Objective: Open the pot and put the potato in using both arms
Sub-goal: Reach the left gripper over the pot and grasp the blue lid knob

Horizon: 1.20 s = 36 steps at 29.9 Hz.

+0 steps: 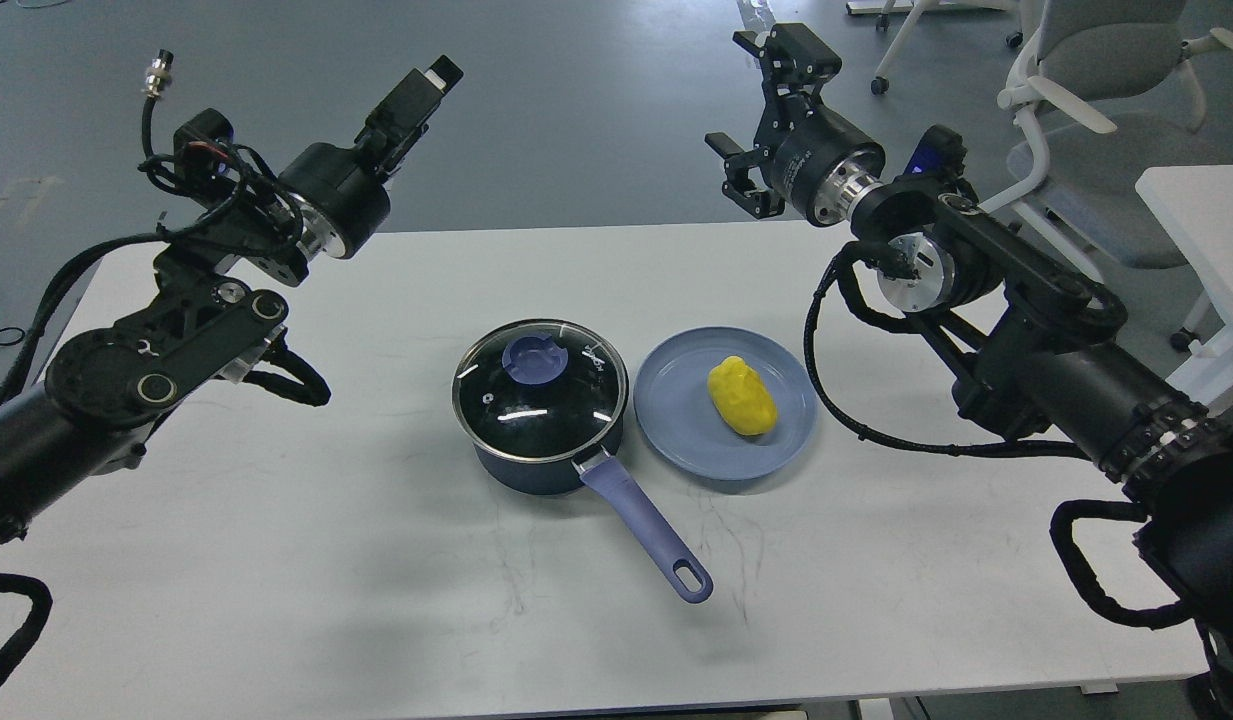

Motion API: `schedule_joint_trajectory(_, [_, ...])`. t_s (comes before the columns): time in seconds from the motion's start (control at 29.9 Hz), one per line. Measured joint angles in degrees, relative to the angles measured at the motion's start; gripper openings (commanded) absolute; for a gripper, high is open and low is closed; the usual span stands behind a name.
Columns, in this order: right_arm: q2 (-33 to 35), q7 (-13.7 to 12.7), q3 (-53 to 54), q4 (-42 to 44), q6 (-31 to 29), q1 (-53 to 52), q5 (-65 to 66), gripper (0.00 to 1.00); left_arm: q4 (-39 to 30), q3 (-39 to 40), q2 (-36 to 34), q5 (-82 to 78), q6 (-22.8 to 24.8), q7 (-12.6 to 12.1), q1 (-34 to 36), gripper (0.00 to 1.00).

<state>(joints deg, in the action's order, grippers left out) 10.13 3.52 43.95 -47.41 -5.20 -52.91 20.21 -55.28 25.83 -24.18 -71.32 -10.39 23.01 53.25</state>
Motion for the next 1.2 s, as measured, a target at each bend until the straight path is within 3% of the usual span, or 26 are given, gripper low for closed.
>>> schedule_joint_trajectory(0.13, [0.95,-0.09,1.97,-0.66,0.0,2.06,-0.01,1.0,-0.68,-3.18,0.02,-11.18,-4.49,2.75,1.1,0.98])
schedule_joint_trajectory(0.33, [3.91,-0.18,3.4,-0.77,0.14,3.99,-0.09,1.0,-0.87,-11.94,1.57,-25.65,-12.19,3.57,3.32,0.98])
schedule_joint_trajectory(0.53, [4.91,-0.18,3.43,-0.77,0.63,4.48,-0.09,1.0,0.89,-21.02,3.51,-37.81,-17.0,4.95,3.32,0.98])
schedule_joint_trajectory(0.8, [5.76,-0.18,3.43,-0.77,2.25,5.03,-0.09,1.0,5.29,-24.19,3.64,-40.89,-17.65,4.97,1.83,0.98])
schedule_joint_trajectory(1.2, [5.77,-0.18,3.23,-0.91,2.76,5.11,-0.09,1.0,5.72,-24.2,1.09,-37.2,-17.62,4.99,-1.61,0.98])
